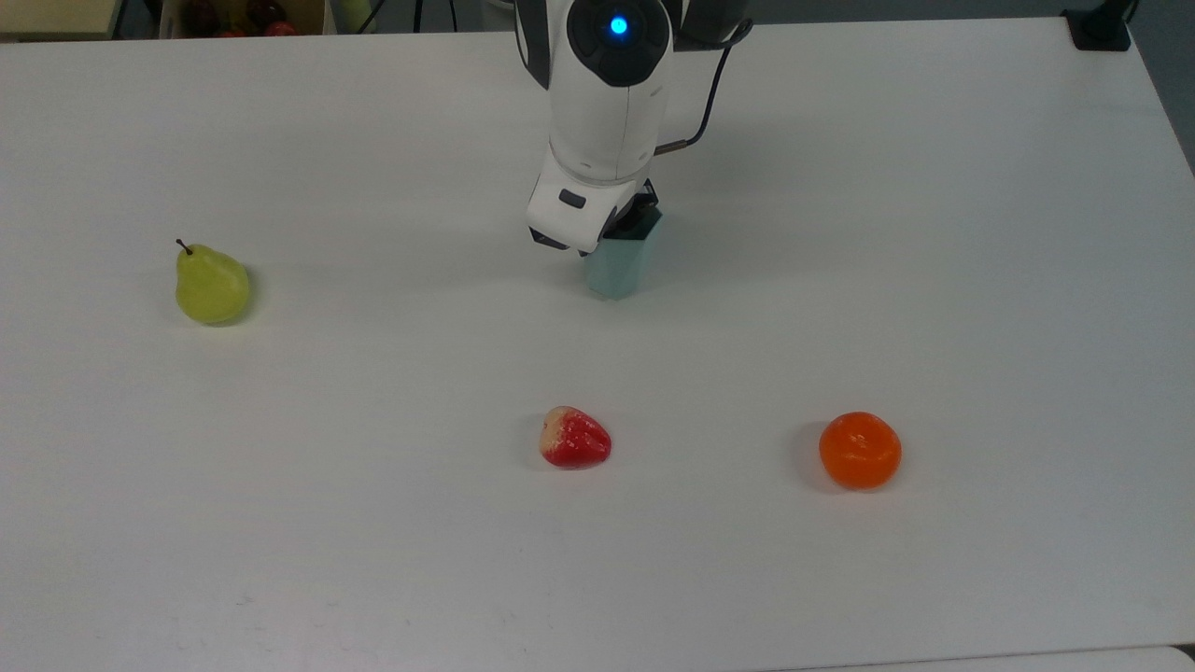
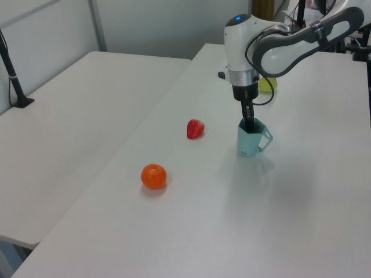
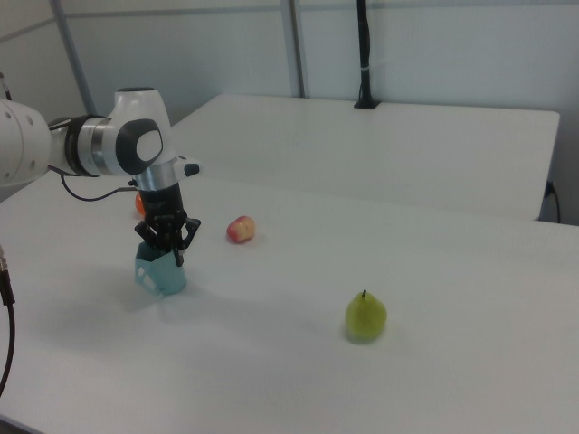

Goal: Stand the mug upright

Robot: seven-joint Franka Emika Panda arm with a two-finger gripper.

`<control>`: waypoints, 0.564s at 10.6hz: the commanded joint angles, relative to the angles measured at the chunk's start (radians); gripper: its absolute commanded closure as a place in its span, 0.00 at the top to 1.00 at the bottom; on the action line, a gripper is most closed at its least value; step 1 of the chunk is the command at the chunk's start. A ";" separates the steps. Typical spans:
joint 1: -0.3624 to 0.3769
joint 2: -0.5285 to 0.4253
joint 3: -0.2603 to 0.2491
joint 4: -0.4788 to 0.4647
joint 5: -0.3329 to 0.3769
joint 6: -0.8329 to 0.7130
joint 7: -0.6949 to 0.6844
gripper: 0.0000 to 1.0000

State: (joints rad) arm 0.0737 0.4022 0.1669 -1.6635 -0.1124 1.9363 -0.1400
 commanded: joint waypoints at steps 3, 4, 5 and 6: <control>-0.002 -0.034 0.000 0.011 0.007 -0.058 0.039 1.00; -0.003 -0.063 -0.006 0.022 0.005 -0.101 0.040 1.00; -0.006 -0.097 -0.009 0.040 0.003 -0.150 0.040 1.00; -0.018 -0.135 -0.015 0.056 0.000 -0.210 0.040 1.00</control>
State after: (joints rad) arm 0.0669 0.3720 0.1661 -1.6204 -0.1118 1.8469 -0.1166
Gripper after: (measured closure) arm 0.018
